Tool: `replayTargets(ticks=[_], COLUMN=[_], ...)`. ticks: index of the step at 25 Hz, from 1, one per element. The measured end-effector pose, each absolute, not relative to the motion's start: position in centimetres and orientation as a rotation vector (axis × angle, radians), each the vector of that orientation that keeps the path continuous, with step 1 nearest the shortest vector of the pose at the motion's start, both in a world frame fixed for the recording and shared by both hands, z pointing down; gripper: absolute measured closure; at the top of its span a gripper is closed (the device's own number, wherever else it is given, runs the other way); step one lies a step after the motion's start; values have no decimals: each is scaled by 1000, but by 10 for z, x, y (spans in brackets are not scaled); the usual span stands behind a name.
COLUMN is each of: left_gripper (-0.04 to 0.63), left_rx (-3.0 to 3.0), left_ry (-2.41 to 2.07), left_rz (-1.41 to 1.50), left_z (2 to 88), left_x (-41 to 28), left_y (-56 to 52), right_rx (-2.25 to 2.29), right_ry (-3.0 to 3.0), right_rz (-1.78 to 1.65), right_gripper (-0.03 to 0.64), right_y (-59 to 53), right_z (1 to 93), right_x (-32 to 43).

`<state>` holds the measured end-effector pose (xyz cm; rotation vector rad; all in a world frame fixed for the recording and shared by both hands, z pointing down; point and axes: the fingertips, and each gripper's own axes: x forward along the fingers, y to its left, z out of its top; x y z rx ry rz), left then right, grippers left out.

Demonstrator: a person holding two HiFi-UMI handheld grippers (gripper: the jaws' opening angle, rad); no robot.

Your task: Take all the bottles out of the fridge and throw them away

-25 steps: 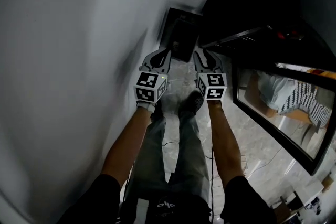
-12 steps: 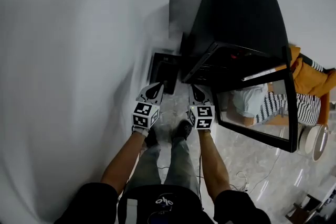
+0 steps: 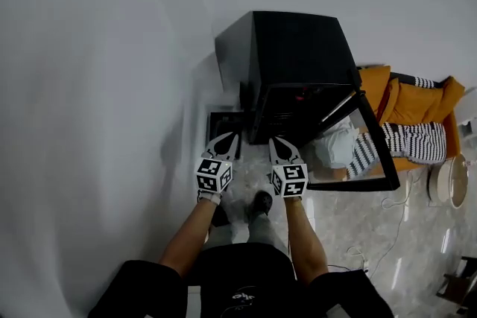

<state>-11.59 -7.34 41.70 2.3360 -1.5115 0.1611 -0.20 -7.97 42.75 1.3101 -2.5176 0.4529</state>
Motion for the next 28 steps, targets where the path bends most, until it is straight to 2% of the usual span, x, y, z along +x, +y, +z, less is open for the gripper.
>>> replayTargets(ticks=[11, 28], left_gripper=[588, 589], left_rx=[2445, 2499], left_ry=[-1383, -1287], left_rz=[110, 93], left_z=[357, 339], left_x=[-64, -21], left_y=[-74, -80], right_rx=[1495, 1624], right_ry=[-2470, -2422], right_rz=[413, 405], right_gripper=[609, 609], right_y=[-57, -51], right_z=[377, 364], right_x=[52, 107])
